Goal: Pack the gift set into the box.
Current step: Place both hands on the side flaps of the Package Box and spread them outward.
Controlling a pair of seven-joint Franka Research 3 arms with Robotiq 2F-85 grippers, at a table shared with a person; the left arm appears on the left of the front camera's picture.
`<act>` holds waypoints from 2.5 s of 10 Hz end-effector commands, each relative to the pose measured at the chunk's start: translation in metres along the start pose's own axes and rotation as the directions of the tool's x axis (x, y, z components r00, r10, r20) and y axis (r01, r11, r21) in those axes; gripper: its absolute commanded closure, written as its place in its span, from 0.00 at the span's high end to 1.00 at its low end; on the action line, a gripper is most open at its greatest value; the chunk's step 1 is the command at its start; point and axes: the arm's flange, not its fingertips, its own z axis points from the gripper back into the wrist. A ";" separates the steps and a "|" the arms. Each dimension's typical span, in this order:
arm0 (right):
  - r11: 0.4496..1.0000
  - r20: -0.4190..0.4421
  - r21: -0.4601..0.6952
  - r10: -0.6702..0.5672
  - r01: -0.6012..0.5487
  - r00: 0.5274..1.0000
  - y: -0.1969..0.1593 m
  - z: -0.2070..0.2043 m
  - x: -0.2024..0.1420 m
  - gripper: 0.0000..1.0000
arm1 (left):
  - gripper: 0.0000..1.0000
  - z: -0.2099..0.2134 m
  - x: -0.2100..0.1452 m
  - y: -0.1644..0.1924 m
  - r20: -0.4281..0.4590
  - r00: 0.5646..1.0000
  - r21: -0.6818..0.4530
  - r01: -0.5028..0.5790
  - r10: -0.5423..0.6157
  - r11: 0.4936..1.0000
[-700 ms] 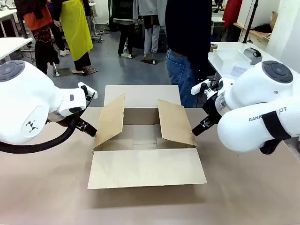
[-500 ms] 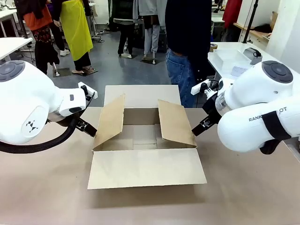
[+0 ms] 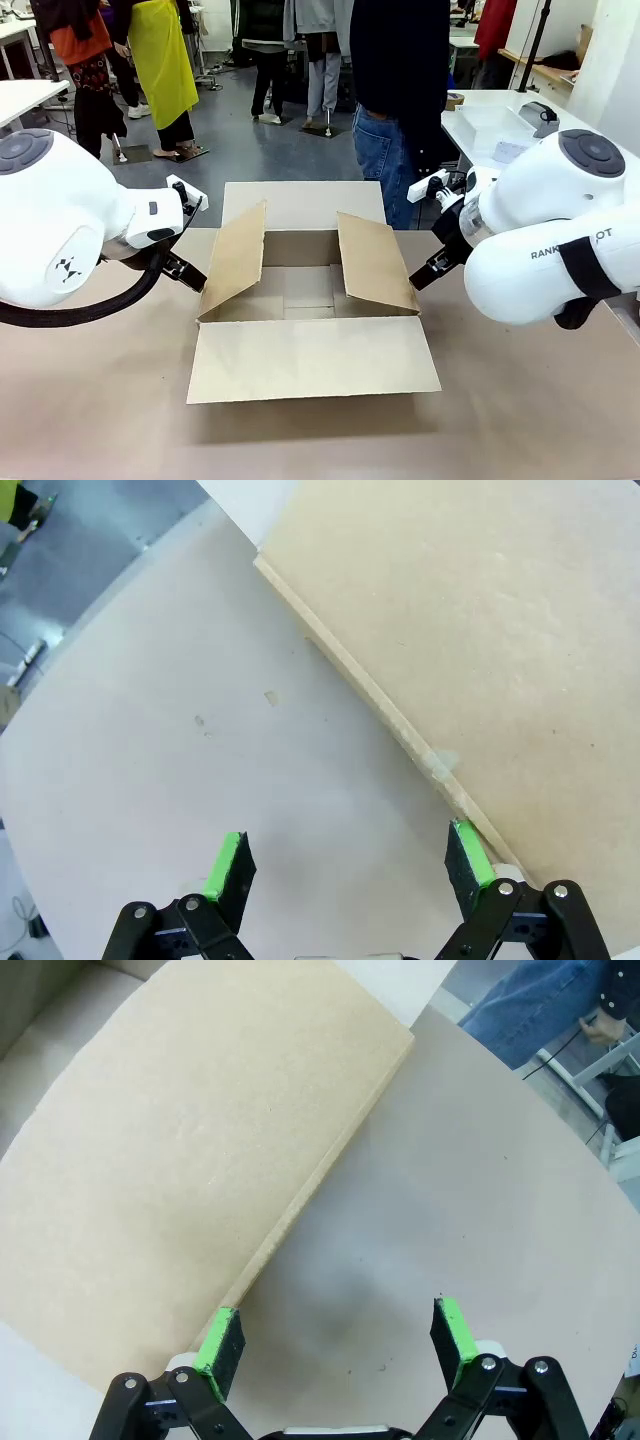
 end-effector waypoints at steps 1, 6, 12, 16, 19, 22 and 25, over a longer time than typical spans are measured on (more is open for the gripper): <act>1.000 0.000 0.001 0.000 0.000 1.000 0.000 0.000 0.000 1.00 | 1.00 0.000 0.000 -0.001 0.002 1.000 0.000 0.002 -0.002 1.000; 1.000 0.000 0.001 0.000 0.000 1.000 0.000 0.000 0.000 1.00 | 1.00 0.000 0.000 -0.001 0.002 1.000 0.000 0.002 -0.002 1.000; 0.985 0.110 0.085 -0.158 0.149 0.981 -0.042 0.115 0.010 1.00 | 1.00 0.116 -0.024 0.035 0.058 0.997 0.131 -0.057 0.050 0.990; 0.751 0.016 0.354 -0.601 0.558 0.799 -0.133 0.213 -0.031 1.00 | 1.00 0.212 -0.070 0.079 0.127 0.967 -0.379 -0.157 0.219 0.912; 0.410 -0.166 0.636 -0.755 0.654 0.634 -0.229 0.198 -0.105 1.00 | 1.00 0.179 -0.131 0.185 -0.055 0.899 -0.730 -0.334 0.435 0.596; 0.100 -0.318 0.715 -0.835 0.692 0.449 -0.277 0.124 -0.177 1.00 | 1.00 0.119 -0.198 0.267 -0.108 0.660 -0.912 -0.363 0.743 0.190; 0.169 -0.268 0.703 -0.837 0.691 0.478 -0.259 0.152 -0.185 1.00 | 1.00 0.147 -0.220 0.238 -0.076 0.746 -0.864 -0.381 0.662 0.330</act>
